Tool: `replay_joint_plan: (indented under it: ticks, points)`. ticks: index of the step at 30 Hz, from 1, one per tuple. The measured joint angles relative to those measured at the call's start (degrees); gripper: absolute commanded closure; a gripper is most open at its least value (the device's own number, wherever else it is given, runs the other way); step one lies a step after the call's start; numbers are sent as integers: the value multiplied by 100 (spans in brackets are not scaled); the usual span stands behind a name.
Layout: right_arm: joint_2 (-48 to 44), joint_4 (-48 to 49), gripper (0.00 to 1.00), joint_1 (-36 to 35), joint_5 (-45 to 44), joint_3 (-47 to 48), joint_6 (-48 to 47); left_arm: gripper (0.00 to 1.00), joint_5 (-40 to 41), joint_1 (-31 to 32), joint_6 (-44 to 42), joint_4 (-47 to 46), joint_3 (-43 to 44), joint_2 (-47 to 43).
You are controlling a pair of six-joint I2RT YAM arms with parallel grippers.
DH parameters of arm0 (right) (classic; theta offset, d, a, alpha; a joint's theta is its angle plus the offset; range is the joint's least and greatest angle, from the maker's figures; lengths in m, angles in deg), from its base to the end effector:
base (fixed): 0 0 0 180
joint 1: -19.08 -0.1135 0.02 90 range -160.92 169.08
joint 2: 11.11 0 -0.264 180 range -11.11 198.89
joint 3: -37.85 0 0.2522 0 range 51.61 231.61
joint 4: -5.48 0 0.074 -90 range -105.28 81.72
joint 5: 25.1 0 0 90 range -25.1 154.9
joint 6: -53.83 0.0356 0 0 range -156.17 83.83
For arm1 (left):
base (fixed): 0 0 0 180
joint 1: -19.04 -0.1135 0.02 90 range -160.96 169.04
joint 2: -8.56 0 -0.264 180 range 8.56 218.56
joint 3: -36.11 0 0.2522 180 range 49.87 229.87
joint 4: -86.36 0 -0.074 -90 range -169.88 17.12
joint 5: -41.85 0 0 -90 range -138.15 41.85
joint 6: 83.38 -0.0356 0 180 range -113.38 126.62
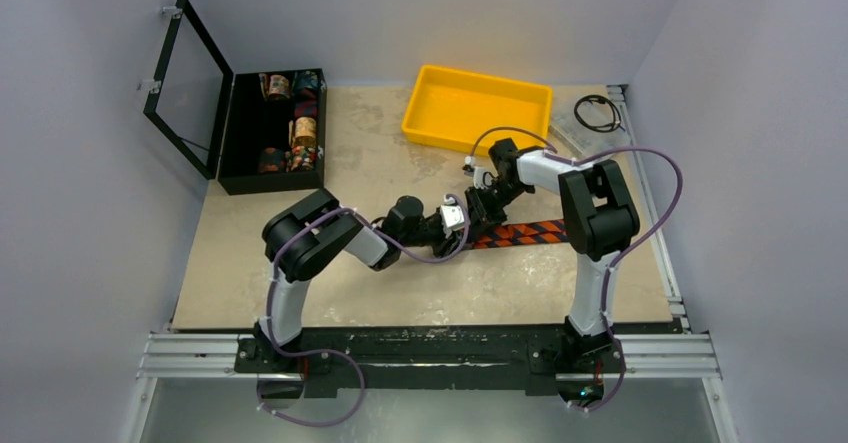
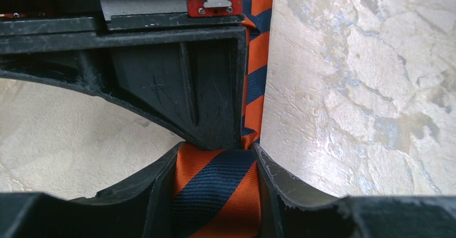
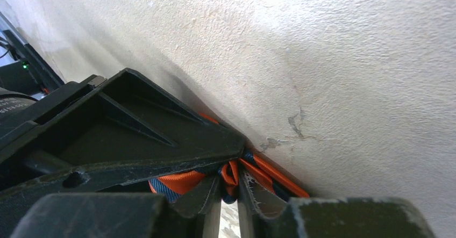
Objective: Roll the ties
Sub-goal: Roll the tie at the center of the board.
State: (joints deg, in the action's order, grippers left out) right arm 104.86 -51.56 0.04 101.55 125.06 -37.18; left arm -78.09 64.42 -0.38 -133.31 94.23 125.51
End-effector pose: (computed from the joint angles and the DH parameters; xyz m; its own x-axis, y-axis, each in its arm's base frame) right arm 0.3373 0.1389 0.1272 -0.9373 -0.3384 -0.0837 -0.3196 0.7383 0.5939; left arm 0.2467 -0.2753 0.0986 -0.1133 0.2652 -0.9575 0.9690 0.2426 -0.0475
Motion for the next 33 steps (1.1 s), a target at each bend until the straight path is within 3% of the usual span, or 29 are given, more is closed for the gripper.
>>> replay_joint_plan:
  ticks: [4, 8, 18, 22, 29, 33]
  points:
    - [-79, -17, 69, 7, 59, -44, -87, 94, 251, 94, -356, 341, -35, -186]
    - [-188, -87, 67, 131, 140, -87, -313, 100, 376, 151, -584, 866, 107, -317]
    - [-426, -278, 69, 758, 505, -240, -1027, 100, 450, 170, -866, 2465, 828, -417]
    - [-584, -234, 59, 817, 1047, -297, -953, 100, 507, 190, -887, 3073, 1132, -417]
    - [-544, -44, 50, 752, 1805, -363, -649, 100, 643, 240, -916, 3687, 1427, -417]
    - [-468, 72, 55, 669, 1856, -444, -584, 100, 710, 269, -933, 3897, 1534, -415]
